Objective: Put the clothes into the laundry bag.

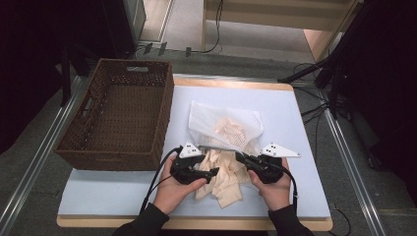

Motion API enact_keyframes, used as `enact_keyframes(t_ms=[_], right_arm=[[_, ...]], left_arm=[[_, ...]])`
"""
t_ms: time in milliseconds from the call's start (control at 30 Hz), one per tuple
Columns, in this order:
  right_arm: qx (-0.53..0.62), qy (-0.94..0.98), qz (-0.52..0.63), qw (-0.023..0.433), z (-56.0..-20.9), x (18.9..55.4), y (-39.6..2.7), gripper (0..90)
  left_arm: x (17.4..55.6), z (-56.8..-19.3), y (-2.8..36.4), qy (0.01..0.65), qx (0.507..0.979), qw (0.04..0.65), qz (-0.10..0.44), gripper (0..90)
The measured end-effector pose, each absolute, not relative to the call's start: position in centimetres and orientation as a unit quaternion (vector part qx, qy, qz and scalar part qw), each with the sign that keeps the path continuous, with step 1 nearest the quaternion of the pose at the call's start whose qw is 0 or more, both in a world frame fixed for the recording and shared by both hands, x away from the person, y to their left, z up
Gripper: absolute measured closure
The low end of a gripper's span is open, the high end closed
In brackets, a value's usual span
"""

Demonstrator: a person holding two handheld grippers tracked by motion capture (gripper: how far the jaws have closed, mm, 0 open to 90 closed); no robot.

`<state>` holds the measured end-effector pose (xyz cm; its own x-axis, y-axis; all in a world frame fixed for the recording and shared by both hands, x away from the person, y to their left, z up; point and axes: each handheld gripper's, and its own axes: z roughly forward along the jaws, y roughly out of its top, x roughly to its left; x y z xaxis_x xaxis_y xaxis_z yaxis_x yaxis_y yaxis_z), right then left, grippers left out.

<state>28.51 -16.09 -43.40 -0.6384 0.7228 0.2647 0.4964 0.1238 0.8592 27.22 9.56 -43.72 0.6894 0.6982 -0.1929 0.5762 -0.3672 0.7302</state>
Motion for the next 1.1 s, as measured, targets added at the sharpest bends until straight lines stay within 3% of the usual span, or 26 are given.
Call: enact_keyframes(t_ms=[67, 200, 300, 400, 500, 600, 667, 767, 867, 1033, 1100], right_arm=[[0.411, 0.742, 0.519, 0.109, -43.4, 28.5, -15.9, 88.5], [0.406, 0.748, 0.515, 0.106, -43.7, 28.4, -15.2, 88.5], [0.397, 0.752, 0.516, 0.104, -43.7, 28.2, -14.7, 88.5], [0.393, 0.752, 0.52, 0.103, -43.5, 28.1, -14.5, 88.6], [0.393, 0.748, 0.524, 0.106, -43.2, 27.9, -14.7, 88.7], [0.392, 0.741, 0.535, 0.108, -42.8, 27.8, -15.3, 88.7], [0.393, 0.737, 0.54, 0.104, -42.5, 27.9, -15.6, 88.7], [0.392, 0.74, 0.537, 0.102, -42.6, 27.9, -15.6, 88.8], [0.392, 0.747, 0.526, 0.106, -43.0, 28.0, -15.4, 88.7], [0.404, 0.742, 0.524, 0.106, -43.3, 28.4, -15.9, 88.7], [0.406, 0.741, 0.524, 0.106, -43.3, 28.5, -16.0, 88.7]], left_arm=[[26.6, -44.7, 8.8, 0.38, 0.841, 0.376, 0.085, 30.8], [26.3, -45.3, 7.3, 0.383, 0.842, 0.367, 0.096, 36.3], [26.5, -44.4, 6.0, 0.366, 0.849, 0.359, 0.127, 54.5], [27.7, -43.6, 5.6, 0.376, 0.833, 0.389, 0.114, 76.2], [28.8, -42.7, 5.7, 0.383, 0.808, 0.436, 0.102, 80.1], [29.8, -42.1, 6.2, 0.411, 0.774, 0.463, 0.134, 80.2], [30.7, -42.9, 6.3, 0.425, 0.766, 0.449, 0.177, 79.8], [33.0, -46.2, 6.5, 0.453, 0.787, 0.4, 0.125, 78.4], [32.8, -46.7, 7.2, 0.455, 0.778, 0.417, 0.115, 73.6], [31.4, -44.4, 9.2, 0.449, 0.765, 0.451, 0.101, 40.9], [30.7, -43.5, 10.0, 0.439, 0.759, 0.472, 0.091, 38.3]])
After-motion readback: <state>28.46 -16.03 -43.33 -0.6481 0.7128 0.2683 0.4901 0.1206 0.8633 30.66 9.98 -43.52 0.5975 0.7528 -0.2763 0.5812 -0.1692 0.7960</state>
